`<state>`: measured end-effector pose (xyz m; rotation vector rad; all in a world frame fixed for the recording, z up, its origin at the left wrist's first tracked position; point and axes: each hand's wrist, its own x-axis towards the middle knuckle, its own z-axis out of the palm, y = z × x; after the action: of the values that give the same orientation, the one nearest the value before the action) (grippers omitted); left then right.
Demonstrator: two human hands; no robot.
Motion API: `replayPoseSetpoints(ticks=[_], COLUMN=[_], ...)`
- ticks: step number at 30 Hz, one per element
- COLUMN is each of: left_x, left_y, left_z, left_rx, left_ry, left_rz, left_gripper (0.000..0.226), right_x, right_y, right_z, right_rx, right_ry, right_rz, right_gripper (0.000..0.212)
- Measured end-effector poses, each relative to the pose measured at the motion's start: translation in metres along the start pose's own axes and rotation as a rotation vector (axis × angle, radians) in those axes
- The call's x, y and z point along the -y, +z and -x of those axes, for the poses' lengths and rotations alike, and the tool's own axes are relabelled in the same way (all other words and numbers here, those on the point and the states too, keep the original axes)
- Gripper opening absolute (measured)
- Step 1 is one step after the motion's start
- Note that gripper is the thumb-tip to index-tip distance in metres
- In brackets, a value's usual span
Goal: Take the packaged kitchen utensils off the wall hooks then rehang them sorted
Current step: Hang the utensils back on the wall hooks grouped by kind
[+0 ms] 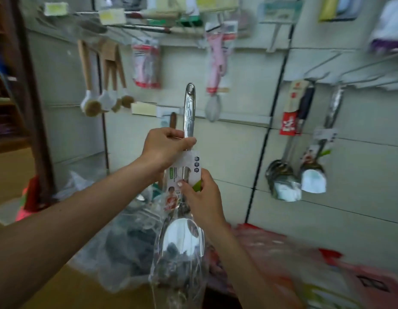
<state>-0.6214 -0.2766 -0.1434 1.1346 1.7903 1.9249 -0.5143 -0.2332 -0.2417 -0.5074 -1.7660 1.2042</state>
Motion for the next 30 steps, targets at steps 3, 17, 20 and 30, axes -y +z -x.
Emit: replayPoseSetpoints(ticks=[3,17,20,30], left_x=[-0.014,-0.072,-0.081,-0.104], left_y=[0.053,0.239,0.269,0.334], left_z=[0.007,0.043,0.048,0.041], left_rx=[0.091,0.338,0.377,0.421], left_ry=[0.022,0.065,0.086,0.142], left_rz=[0.056,0.167,0.160,0.132], left_gripper=[0.017,0.026,0.020,0.032], right_x=[0.002,0.020,0.021,0.023], right_y=[-0.055,-0.242,-0.271,-0.334], right_z=[0.002,0.026,0.029,0.008], right_rx=[-0.079,-0.349,-0.379,-0.449], right_ry=[-0.006,-0.050,-0.061,-0.047], right_rz=[0.053,0.162,0.178,0.232], right_gripper=[0.023,0.029,0.029,0.019])
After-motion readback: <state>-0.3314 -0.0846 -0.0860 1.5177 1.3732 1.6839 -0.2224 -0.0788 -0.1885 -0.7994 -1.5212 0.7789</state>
